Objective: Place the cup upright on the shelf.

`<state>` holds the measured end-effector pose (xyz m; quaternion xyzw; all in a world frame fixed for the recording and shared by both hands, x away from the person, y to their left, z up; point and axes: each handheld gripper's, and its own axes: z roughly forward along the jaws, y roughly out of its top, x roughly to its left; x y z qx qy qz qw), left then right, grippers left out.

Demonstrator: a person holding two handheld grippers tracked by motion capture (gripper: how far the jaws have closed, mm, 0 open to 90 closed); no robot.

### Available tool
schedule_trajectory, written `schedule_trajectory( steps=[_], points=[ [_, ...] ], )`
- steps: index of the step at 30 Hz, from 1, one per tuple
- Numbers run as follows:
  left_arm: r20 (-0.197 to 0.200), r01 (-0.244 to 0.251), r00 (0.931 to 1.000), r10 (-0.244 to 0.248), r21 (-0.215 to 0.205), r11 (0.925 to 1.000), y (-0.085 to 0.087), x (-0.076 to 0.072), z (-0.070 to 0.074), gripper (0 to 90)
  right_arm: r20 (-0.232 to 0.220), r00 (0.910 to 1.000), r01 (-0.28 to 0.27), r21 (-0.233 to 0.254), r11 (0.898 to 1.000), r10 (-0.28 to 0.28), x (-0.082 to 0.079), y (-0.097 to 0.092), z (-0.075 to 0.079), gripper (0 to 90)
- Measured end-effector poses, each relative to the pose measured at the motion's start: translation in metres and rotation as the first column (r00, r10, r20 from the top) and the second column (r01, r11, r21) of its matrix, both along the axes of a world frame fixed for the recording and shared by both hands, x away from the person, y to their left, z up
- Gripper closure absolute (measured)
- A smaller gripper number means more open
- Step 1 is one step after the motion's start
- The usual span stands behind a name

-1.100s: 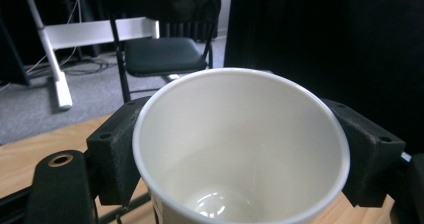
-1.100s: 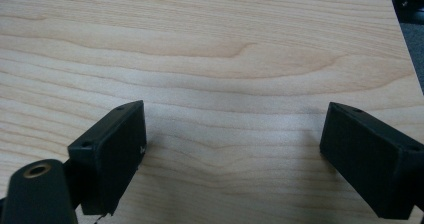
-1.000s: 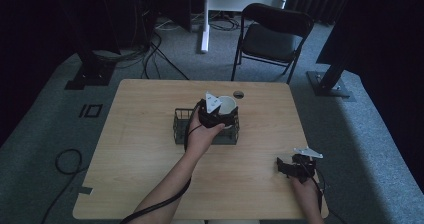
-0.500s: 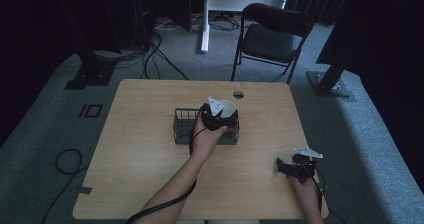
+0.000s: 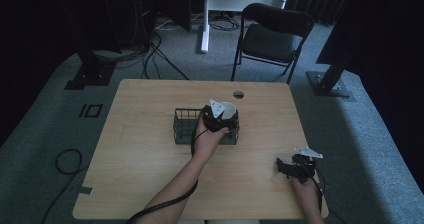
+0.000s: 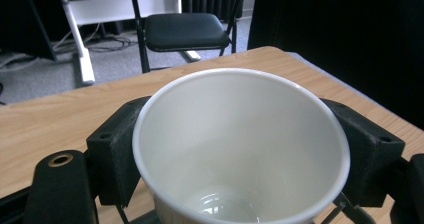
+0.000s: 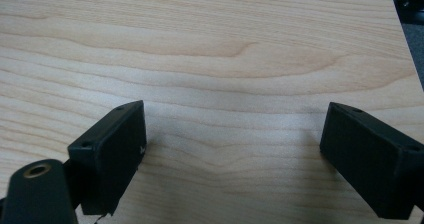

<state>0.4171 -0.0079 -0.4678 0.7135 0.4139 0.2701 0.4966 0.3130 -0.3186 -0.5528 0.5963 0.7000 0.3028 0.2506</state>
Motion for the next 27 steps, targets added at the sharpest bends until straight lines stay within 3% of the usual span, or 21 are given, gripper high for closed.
schedule_trajectory(
  steps=[7,11,16,25,27],
  points=[
    [0.009,0.026,0.9996,-0.026,0.019,0.9995,0.001,-0.001,0.001,19.7,0.000,1.0000,-0.002,0.000,1.000,0.002,0.000,0.000,0.000,10.8],
    [-0.004,0.118,0.9930,-0.118,0.078,0.9900,0.000,-0.003,0.003,14.4,0.000,1.0000,-0.003,0.000,1.000,0.003,0.000,0.000,0.000,10.8],
    [0.022,0.110,0.9934,-0.112,0.086,0.9902,0.004,-0.006,0.006,9.5,0.000,1.0000,-0.002,0.000,1.000,0.002,0.000,0.000,0.000,10.8],
    [0.029,0.114,0.9928,-0.116,0.056,0.9919,0.017,-0.014,0.013,9.2,0.000,1.0000,-0.003,0.000,1.000,0.003,0.000,0.000,0.000,10.8],
    [0.021,0.122,0.9923,-0.122,0.028,0.9922,0.020,-0.016,0.015,9.2,-0.001,1.0000,-0.002,0.000,1.000,0.002,0.000,0.000,0.000,10.8]
  ],
)
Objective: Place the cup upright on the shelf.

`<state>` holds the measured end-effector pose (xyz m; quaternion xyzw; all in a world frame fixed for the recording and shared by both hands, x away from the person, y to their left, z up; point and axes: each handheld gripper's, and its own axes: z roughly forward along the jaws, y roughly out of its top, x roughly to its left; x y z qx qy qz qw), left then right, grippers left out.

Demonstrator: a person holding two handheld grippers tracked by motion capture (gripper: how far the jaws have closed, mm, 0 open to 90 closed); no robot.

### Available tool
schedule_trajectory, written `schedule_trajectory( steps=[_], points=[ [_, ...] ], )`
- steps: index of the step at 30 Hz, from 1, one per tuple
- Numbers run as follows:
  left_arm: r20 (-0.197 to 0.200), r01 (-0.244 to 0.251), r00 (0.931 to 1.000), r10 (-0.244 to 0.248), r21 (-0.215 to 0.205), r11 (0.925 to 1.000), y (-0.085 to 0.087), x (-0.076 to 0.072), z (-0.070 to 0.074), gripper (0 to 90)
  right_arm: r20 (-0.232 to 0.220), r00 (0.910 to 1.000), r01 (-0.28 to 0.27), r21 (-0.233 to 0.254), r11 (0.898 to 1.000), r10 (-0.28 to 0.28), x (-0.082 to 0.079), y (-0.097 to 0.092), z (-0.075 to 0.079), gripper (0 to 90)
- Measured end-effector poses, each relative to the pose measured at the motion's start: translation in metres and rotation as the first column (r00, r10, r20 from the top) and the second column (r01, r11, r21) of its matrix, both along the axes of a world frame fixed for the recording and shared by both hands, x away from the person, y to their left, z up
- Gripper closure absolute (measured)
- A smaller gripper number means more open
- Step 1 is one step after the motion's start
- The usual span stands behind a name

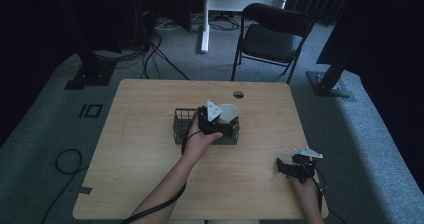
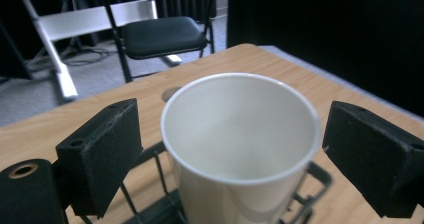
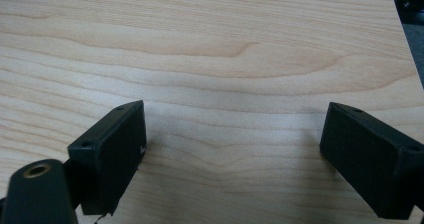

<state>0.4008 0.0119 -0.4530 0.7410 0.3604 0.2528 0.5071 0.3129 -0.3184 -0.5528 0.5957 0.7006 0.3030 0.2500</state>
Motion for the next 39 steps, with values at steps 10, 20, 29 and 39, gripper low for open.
schedule_trajectory(
  steps=[10,20,29,39],
  points=[
    [0.019,0.009,0.9998,-0.009,-0.005,0.9999,0.013,-0.012,0.007,9.3,0.000,1.0000,0.000,0.000,1.000,0.000,0.000,0.000,0.000,10.8],
    [0.024,0.015,0.9996,-0.014,-0.020,0.9997,0.028,-0.024,0.008,9.4,0.000,1.0000,0.000,-0.001,1.000,0.000,0.000,0.000,0.000,10.8],
    [0.024,0.022,0.9995,-0.021,-0.013,0.9997,0.046,-0.042,0.005,9.4,0.001,1.0000,0.001,0.000,1.000,-0.001,0.000,0.000,0.000,10.8],
    [0.022,0.017,0.9996,-0.016,-0.019,0.9997,0.065,-0.062,-0.002,9.4,0.000,1.0000,0.001,0.001,1.000,-0.001,0.000,0.000,0.000,10.8]
  ],
)
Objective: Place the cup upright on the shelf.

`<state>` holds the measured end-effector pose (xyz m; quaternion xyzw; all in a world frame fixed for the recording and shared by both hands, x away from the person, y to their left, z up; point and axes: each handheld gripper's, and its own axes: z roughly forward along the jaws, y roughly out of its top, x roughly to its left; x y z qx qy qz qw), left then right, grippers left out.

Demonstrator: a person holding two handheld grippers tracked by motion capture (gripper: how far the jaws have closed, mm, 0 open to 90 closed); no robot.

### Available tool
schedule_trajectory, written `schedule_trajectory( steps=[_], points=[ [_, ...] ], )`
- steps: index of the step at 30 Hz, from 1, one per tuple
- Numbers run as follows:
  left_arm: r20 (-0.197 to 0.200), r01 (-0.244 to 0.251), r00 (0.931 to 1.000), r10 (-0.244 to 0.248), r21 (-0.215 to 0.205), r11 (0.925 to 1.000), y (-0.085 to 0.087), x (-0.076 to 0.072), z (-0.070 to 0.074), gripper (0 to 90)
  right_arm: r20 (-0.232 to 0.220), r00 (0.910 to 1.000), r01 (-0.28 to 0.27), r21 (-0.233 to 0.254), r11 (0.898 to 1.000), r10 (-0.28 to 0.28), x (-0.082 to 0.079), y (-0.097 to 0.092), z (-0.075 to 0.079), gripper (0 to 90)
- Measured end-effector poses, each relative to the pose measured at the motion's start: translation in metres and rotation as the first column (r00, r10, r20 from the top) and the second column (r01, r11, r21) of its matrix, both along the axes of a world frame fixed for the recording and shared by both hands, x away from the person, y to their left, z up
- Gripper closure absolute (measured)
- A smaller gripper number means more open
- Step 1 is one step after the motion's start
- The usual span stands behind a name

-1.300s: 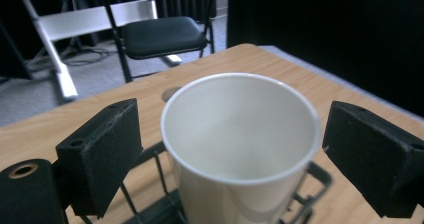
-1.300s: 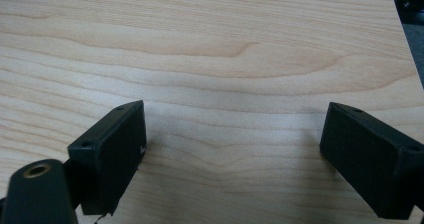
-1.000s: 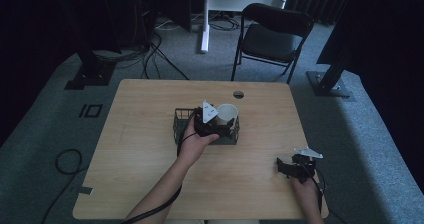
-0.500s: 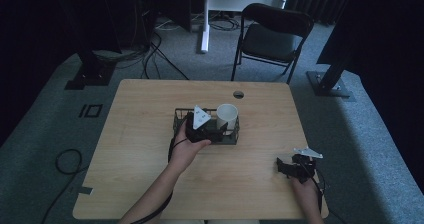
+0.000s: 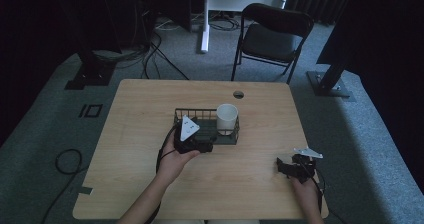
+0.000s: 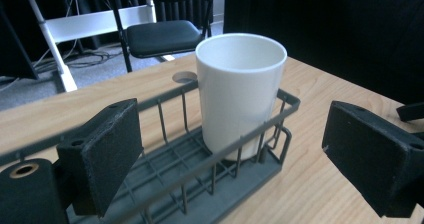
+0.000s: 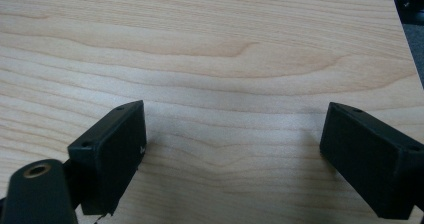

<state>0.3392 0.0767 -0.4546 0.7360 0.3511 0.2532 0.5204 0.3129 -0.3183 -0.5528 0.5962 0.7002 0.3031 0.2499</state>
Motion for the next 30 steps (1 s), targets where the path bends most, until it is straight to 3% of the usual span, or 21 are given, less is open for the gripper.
schedule_trajectory(
  steps=[14,26,30],
  points=[
    [0.004,-0.035,0.9994,0.035,-0.006,0.9994,0.025,-0.024,-0.013,9.4,0.000,1.0000,-0.001,-0.001,1.000,0.001,0.000,0.000,0.000,10.8],
    [-0.034,-0.063,0.9975,0.063,0.004,0.9980,0.055,-0.043,-0.038,9.4,0.001,1.0000,-0.003,-0.003,1.000,0.003,0.000,0.000,0.000,10.8],
    [-0.069,-0.096,0.9931,0.095,-0.004,0.9954,0.071,-0.046,-0.052,9.4,0.001,1.0000,-0.003,-0.003,1.000,0.003,0.000,0.000,0.000,10.8]
  ],
)
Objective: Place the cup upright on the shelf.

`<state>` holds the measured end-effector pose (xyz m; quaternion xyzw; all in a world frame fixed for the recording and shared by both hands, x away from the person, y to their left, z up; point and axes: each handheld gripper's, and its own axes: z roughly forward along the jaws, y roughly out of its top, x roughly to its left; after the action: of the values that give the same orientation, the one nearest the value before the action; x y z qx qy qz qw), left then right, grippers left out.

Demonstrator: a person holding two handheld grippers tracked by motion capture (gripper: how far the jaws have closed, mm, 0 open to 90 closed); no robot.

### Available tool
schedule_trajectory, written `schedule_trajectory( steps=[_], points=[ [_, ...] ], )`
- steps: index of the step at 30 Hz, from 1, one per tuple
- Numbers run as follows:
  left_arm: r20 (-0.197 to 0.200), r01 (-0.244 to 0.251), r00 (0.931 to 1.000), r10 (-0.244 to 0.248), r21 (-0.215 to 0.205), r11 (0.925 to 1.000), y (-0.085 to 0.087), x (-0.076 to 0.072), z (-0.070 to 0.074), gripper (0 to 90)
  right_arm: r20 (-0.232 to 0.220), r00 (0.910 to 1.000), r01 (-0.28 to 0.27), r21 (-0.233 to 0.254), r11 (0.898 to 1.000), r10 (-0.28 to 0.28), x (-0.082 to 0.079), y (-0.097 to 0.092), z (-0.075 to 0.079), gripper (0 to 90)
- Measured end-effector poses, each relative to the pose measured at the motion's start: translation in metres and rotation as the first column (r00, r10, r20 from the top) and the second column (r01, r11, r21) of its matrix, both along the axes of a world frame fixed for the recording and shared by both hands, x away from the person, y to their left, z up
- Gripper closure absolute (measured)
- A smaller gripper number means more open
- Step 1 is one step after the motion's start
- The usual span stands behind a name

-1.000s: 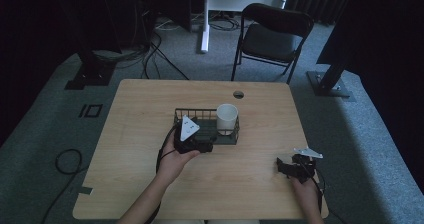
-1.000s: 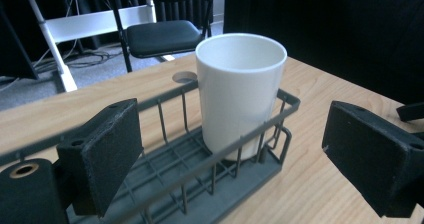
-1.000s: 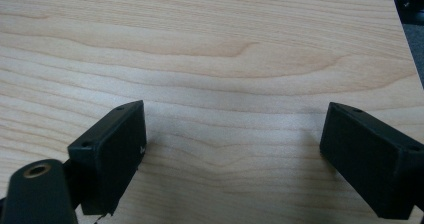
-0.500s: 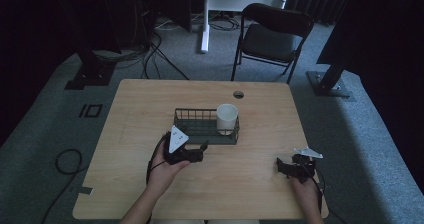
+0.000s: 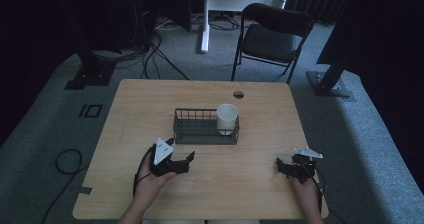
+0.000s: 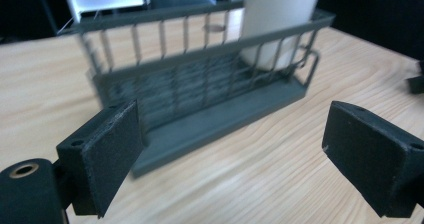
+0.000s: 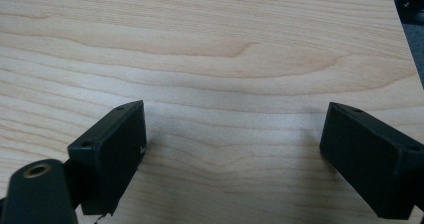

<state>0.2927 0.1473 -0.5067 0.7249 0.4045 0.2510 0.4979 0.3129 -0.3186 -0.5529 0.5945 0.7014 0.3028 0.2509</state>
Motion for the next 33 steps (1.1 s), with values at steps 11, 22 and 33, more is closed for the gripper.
schedule_trajectory(
  steps=[11,22,33],
  points=[
    [-0.063,-0.102,0.9928,0.103,0.005,0.9947,0.041,-0.008,-0.019,9.4,0.000,1.0000,0.000,0.000,1.000,0.000,0.000,0.000,0.000,10.8],
    [-0.115,-0.113,0.9865,0.117,0.038,0.9929,0.070,-0.012,-0.019,9.4,0.000,1.0000,0.000,0.000,1.000,0.000,0.000,0.000,0.000,10.8],
    [-0.195,-0.179,0.9604,0.199,0.116,0.9771,0.096,-0.015,-0.030,9.4,0.000,1.0000,0.002,0.000,1.000,-0.002,0.000,0.000,0.000,10.8]
  ],
)
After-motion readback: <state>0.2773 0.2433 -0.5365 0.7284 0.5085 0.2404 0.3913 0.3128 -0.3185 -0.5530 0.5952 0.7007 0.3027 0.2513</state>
